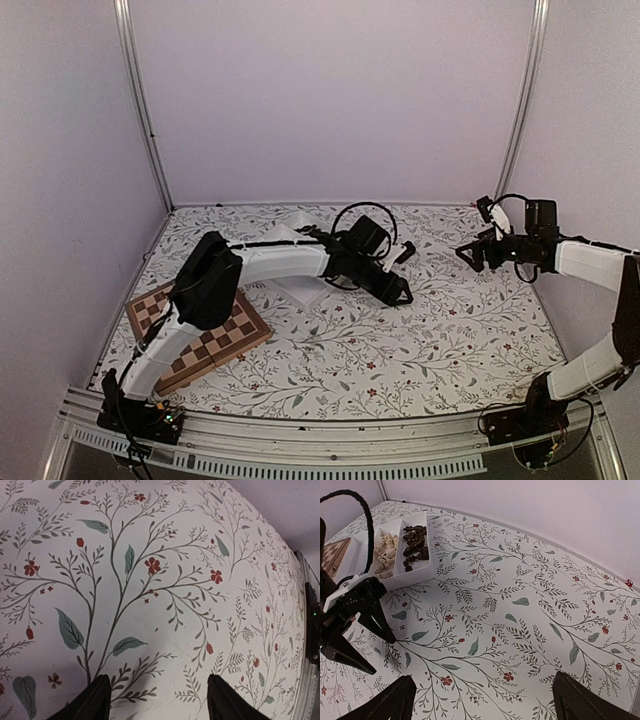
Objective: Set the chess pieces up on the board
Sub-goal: Move the storage box to the center of the board.
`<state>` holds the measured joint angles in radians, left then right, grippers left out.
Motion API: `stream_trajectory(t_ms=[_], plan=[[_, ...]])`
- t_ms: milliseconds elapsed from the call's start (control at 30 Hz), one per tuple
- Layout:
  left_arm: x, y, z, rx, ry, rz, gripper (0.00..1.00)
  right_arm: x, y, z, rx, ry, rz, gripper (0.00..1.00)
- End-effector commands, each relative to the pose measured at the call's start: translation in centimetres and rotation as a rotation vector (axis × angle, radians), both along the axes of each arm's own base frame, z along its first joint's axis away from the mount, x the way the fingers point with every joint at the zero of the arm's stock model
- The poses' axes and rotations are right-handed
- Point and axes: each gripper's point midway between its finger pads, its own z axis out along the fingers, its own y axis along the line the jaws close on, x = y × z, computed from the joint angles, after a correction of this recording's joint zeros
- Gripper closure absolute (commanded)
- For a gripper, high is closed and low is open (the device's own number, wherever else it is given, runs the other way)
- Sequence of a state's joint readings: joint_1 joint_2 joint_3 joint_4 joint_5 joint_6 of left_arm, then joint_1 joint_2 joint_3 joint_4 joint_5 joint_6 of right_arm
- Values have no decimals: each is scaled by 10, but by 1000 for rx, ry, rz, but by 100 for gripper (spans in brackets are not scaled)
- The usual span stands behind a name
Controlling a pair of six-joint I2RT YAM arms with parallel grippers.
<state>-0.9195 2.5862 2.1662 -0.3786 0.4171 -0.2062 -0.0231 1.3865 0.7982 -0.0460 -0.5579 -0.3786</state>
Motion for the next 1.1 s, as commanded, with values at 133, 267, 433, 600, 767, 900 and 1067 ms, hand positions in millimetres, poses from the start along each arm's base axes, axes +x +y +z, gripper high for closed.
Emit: stream_trajectory(t_ms=[133,267,433,600,767,900,1067], plan=[[46,84,94,85,-197,212,30,-8,10,20,-7,-45,77,7],[73,169,102,184,-212,376,26,-5,47,17,-107,-27,175,24],[98,263,95,250,-166,613,26,6,103,-5,-190,48,280,37],[122,343,82,213,-75,814,26,14,152,-41,-221,186,384,44],[143,363,62,164,-12,816,24,14,168,-51,-157,283,430,45],[157,356,38,139,37,763,22,5,166,-53,-158,291,440,42],[171,337,18,109,78,683,16,-16,163,-54,-132,311,468,37]])
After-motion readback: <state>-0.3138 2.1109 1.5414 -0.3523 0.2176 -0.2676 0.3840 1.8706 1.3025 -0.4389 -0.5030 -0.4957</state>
